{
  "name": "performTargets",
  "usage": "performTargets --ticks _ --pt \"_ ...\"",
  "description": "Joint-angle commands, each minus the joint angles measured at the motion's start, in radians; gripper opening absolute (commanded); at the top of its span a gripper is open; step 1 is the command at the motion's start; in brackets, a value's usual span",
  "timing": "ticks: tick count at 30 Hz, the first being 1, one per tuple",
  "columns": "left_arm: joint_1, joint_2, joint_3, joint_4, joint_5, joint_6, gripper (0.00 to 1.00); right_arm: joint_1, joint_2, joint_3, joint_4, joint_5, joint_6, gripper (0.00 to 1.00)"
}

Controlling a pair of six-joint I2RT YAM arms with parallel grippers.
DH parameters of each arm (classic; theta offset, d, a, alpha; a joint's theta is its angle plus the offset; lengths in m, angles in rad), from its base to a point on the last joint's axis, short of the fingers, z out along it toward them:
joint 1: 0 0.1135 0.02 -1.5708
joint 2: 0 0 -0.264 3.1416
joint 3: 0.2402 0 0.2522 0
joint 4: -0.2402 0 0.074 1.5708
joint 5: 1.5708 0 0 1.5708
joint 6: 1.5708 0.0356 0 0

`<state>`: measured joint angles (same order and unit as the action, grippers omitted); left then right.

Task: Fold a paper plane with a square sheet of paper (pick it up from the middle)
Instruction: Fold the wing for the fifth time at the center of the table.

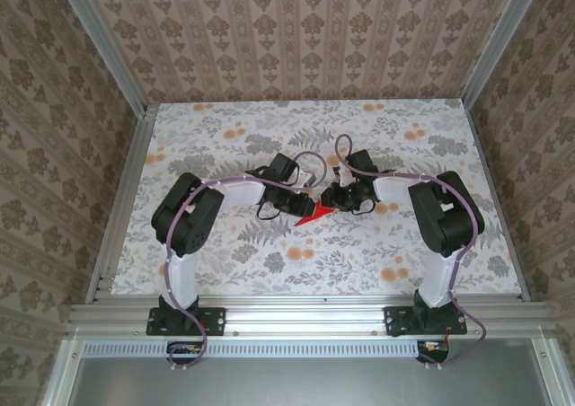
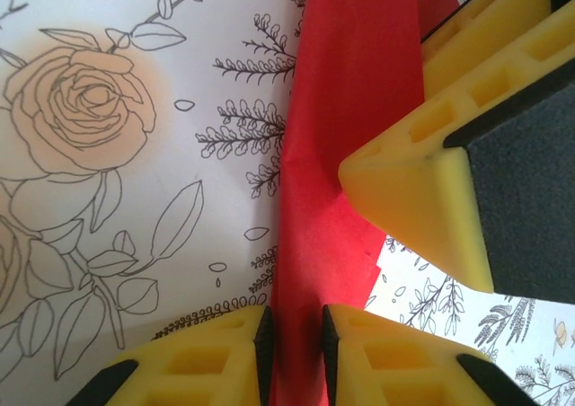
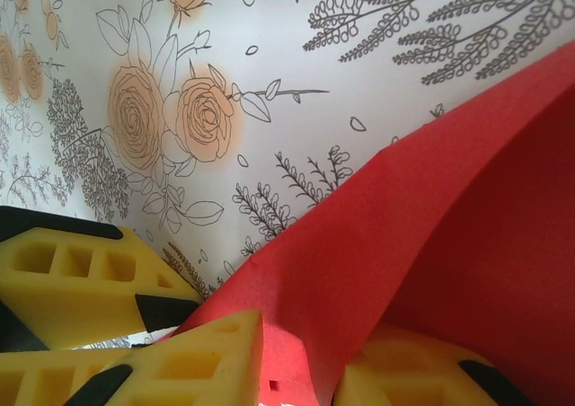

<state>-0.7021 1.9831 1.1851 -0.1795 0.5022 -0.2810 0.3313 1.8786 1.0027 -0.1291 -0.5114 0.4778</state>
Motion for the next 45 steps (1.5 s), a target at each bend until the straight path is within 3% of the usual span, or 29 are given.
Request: performTargets --ticks 1,21,31,45 --pt "-0.028 0.044 0.015 -0.061 -0.016 0.050 0.22 -0.011 0.017 -0.025 -0.046 0.089 0.018 0.26" --pt "-0.065 0.072 0.051 -0.125 -0.117 0.080 0.22 -0.020 -0.102 -0.026 -0.097 0.060 0.200 0.29" --pt "-0.069 0.068 0.054 -0.123 -0.108 0.080 0.22 -0.012 -0.053 0.001 -0.156 0.092 0.203 0.27" --pt "-0.069 0.052 0.070 -0.126 -0.048 0.077 0.22 -0.011 -0.034 -0.011 -0.095 0.090 0.181 0.29"
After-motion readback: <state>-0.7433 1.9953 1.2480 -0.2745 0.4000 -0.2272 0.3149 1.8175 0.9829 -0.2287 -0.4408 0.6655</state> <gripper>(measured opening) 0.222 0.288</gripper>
